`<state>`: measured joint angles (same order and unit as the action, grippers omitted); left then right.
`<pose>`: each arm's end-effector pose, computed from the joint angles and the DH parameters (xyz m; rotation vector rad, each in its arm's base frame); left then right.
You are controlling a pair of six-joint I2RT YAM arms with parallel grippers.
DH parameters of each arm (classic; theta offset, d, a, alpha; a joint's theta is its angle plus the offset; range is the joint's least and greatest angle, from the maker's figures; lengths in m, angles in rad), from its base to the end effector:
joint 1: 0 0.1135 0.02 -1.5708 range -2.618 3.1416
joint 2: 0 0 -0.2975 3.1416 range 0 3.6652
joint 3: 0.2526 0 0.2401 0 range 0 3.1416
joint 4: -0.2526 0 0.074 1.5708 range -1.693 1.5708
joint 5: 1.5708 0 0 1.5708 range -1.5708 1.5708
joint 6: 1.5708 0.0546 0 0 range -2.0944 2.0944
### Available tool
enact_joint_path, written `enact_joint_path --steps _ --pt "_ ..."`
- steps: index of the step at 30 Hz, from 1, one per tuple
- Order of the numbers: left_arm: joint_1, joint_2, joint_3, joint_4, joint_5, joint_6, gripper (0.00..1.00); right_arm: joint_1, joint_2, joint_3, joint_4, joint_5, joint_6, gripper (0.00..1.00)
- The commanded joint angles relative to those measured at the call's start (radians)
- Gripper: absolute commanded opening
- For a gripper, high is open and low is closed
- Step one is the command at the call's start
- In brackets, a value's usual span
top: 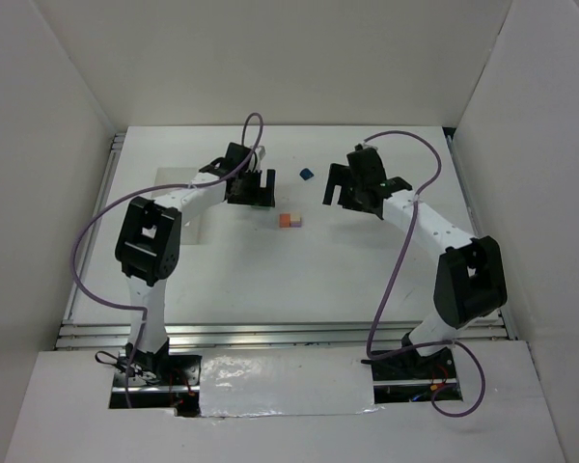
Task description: Build the wood block tower
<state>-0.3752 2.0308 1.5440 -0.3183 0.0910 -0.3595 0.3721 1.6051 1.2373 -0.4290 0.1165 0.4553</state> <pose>0.4398 -0.1785 0.2318 0.0634 2.4195 -0.4529 0.3361 0.1244 0.2915 0.1552 2.3712 0.2624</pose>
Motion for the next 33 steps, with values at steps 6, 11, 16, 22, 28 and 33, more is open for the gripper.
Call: enact_joint_path --steps 6,11,16,22,28,33 --pt "-0.001 0.098 0.108 -0.018 -0.031 0.051 0.99 -0.030 -0.053 -0.029 0.019 0.002 -0.035 1.00" --pt "-0.004 0.152 0.149 -0.028 -0.085 0.079 0.99 -0.038 -0.056 -0.042 0.027 -0.009 -0.037 1.00" --pt "-0.013 0.195 0.180 -0.028 -0.085 0.086 0.99 -0.042 -0.051 -0.048 0.030 -0.014 -0.033 1.00" --pt "-0.025 0.207 0.182 -0.025 -0.140 0.076 0.94 -0.044 -0.043 -0.045 0.022 -0.006 -0.027 1.00" --pt "-0.036 0.186 0.142 -0.007 -0.169 0.074 0.87 -0.048 -0.047 -0.044 0.019 -0.003 -0.029 1.00" --pt "-0.039 0.183 0.148 -0.001 -0.175 0.060 0.75 -0.048 -0.043 -0.041 0.010 0.002 -0.032 1.00"
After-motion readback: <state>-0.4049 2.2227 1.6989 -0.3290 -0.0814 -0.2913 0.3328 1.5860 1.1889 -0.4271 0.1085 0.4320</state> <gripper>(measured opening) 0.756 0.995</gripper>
